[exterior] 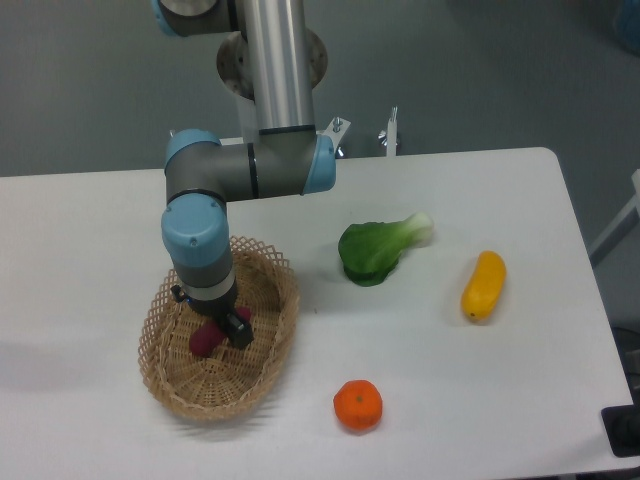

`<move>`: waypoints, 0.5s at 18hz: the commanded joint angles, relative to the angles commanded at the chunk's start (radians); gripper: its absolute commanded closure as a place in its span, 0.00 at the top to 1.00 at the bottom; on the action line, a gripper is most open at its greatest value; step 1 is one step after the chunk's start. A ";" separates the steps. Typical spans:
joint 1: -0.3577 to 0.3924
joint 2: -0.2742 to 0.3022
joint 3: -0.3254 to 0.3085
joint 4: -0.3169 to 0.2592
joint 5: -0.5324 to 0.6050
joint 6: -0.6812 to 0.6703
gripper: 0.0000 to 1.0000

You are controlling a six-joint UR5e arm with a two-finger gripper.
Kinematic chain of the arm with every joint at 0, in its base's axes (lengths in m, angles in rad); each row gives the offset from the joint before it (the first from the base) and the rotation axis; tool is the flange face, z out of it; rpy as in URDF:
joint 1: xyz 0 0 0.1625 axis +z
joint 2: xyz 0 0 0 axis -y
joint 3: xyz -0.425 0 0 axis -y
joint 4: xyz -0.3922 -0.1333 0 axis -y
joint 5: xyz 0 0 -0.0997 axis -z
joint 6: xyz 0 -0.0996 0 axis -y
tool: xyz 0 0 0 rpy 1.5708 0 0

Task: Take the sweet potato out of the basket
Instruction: 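Lower the gripper into the basket and close it on the sweet potato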

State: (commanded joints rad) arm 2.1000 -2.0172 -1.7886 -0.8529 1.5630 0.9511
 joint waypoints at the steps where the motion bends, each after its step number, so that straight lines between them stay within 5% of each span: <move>1: -0.002 0.000 -0.002 0.000 0.011 0.000 0.28; 5: 0.000 0.003 0.000 0.002 0.015 0.000 0.17; 9: 0.000 0.017 0.017 -0.001 0.014 0.005 0.17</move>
State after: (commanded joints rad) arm 2.1000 -2.0004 -1.7718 -0.8544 1.5769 0.9557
